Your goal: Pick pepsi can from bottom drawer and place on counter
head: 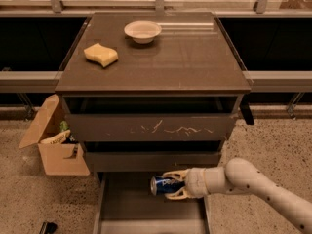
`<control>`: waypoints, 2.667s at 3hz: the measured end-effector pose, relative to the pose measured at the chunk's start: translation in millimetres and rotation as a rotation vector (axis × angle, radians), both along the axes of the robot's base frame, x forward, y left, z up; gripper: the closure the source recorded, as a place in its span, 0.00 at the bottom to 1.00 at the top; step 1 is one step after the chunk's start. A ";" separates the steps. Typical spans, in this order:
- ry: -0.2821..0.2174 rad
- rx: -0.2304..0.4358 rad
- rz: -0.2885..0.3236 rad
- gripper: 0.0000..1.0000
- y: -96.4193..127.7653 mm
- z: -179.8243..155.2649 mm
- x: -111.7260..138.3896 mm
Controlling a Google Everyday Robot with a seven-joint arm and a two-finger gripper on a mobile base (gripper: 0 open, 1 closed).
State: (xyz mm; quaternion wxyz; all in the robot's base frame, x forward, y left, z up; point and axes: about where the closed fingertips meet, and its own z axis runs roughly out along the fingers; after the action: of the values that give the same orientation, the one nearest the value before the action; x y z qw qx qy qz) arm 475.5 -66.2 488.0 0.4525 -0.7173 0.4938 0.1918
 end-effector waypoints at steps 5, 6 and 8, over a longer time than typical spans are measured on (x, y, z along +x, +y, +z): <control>-0.351 -0.140 -0.075 1.00 -75.2 231.5 -8.9; -0.421 -0.170 -0.082 1.00 -92.9 293.3 5.6; -0.504 -0.205 -0.099 1.00 -103.8 349.0 41.0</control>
Offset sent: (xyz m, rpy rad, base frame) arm -0.0229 -0.0481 0.1772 -0.1233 -0.2846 -0.0261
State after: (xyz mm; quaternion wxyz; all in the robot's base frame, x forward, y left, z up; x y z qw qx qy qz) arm 516.5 -170.1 837.0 0.4951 -0.7594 0.4169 -0.0660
